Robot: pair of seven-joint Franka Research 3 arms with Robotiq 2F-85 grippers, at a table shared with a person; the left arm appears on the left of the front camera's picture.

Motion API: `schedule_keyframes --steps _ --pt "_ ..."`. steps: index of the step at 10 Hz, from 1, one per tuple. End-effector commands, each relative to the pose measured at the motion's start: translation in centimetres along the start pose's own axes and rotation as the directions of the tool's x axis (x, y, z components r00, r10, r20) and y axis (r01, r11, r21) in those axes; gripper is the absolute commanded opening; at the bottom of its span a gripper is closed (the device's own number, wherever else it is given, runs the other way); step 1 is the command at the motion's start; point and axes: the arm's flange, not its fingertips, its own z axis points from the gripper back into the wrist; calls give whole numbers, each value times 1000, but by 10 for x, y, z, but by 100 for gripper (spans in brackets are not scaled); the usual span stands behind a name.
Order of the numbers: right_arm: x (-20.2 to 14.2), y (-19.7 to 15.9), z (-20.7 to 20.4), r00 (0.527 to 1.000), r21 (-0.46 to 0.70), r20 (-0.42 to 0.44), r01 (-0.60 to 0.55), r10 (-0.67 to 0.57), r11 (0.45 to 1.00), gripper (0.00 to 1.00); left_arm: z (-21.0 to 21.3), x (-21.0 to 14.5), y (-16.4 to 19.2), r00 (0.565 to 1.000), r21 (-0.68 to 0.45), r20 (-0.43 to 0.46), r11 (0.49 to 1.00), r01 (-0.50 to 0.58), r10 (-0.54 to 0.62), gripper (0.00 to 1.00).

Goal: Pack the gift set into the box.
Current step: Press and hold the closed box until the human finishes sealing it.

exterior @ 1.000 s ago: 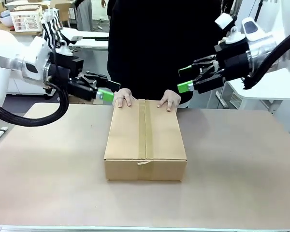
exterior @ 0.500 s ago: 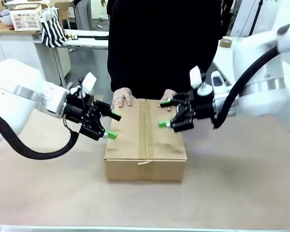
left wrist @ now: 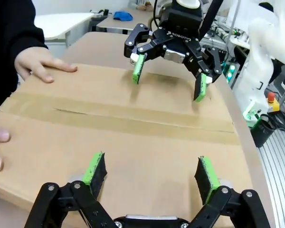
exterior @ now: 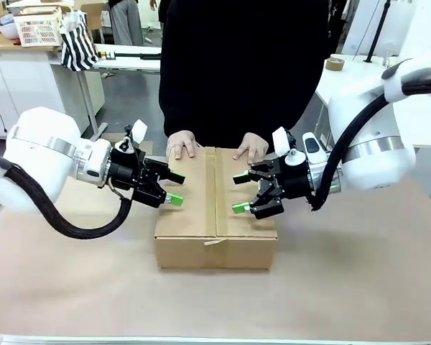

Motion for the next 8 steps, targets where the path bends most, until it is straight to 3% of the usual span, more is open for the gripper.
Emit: schedule_keyframes --steps 1,4,5,6,7,8 --pt "-14 -3 4 1000 -2 -21 -1 1 1000 100 -10 -4 -2 999 -11 21 999 30 -30 100" --pt "-32 -7 10 990 18 -60 130 -129 991 100 -19 -9 -7 992 -34 -29 992 121 -122 100" --pt "-19 -4 6 999 -3 -14 48 -48 999 100 -19 -11 -8 979 -9 -63 981 194 -194 100" --pt "-19 -4 6 999 -3 -14 48 -48 999 100 -18 -16 -7 978 -5 -104 984 180 -180 100" --pt "-19 -4 6 999 -3 -14 48 -48 999 100 -18 -3 -6 994 -34 -28 994 103 -104 100" --pt "-19 -4 6 999 -3 -14 48 -48 999 100 -18 -3 -6 994 -34 -28 994 103 -104 100"
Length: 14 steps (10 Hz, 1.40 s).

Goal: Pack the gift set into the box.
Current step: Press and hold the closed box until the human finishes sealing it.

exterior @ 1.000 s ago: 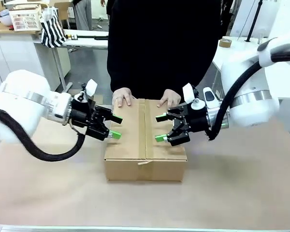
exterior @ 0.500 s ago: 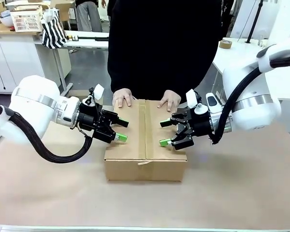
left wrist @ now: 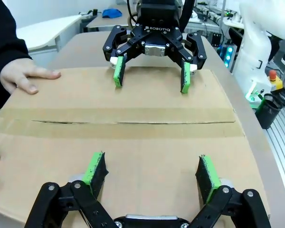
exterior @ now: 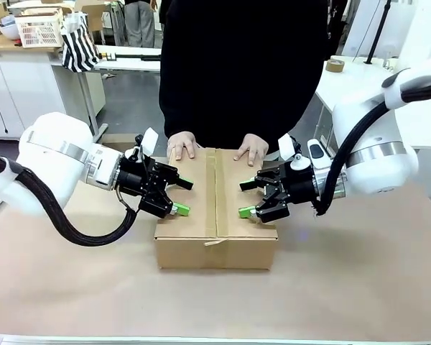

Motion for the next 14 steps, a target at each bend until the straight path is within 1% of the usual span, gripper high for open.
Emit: schedule_keyframes --steps 1,14 --pt "-1 1 -1 1000 -4 -8 -26 26 1000 100 0 -2 -1 1000 -5 10 1000 -29 29 100" --pt "-1 1 -1 1000 -4 -8 -26 26 1000 100 0 -2 -1 1000 -5 10 1000 -29 29 100"
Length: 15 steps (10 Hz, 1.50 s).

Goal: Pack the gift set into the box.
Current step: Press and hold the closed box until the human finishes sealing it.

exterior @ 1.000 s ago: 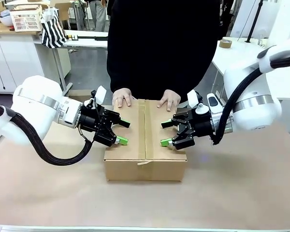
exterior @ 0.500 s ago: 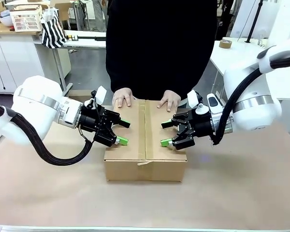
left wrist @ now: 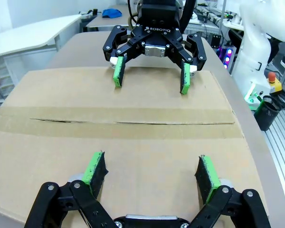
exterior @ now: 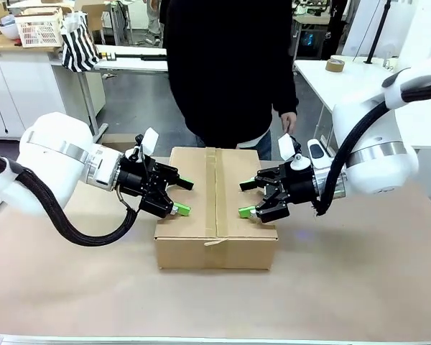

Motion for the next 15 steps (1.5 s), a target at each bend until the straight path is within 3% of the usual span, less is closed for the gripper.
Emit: schedule_keyframes --steps 1,15 --pt "-1 1 -1 1000 -4 -8 -26 25 1000 100 0 -1 0 1000 -2 7 1000 -16 16 100" --pt "-1 1 -1 1000 -4 -8 -26 25 1000 100 0 -1 0 1000 -2 7 1000 -16 16 100"
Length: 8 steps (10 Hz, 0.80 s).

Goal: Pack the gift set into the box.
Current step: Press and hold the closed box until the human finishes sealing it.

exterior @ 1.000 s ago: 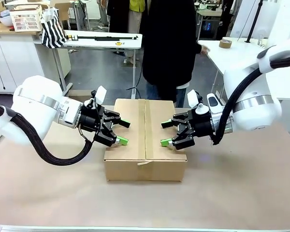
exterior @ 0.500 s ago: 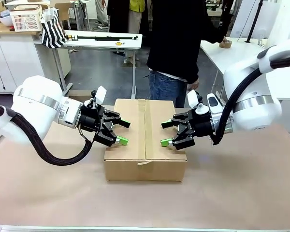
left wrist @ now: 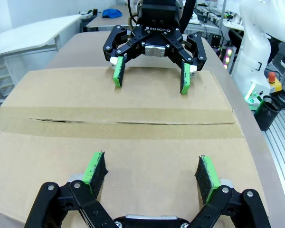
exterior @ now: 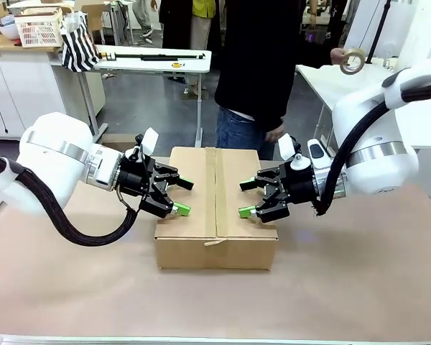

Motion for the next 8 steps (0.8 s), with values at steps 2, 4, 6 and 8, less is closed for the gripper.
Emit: schedule_keyframes --steps 2,4,6,8 --pt "-1 1 -1 1000 -4 -8 -26 25 1000 100 0 -1 0 1000 -2 7 1000 -16 16 100" --pt "-1 1 -1 1000 -4 -8 -26 25 1000 100 0 -1 0 1000 -2 7 1000 -16 16 100" --pt "-1 1 -1 1000 -4 -8 -26 25 1000 100 0 -1 0 1000 -2 7 1000 -16 16 100" --pt "-1 1 -1 1000 -4 -8 -26 25 1000 100 0 -1 0 1000 -2 7 1000 -16 16 100"
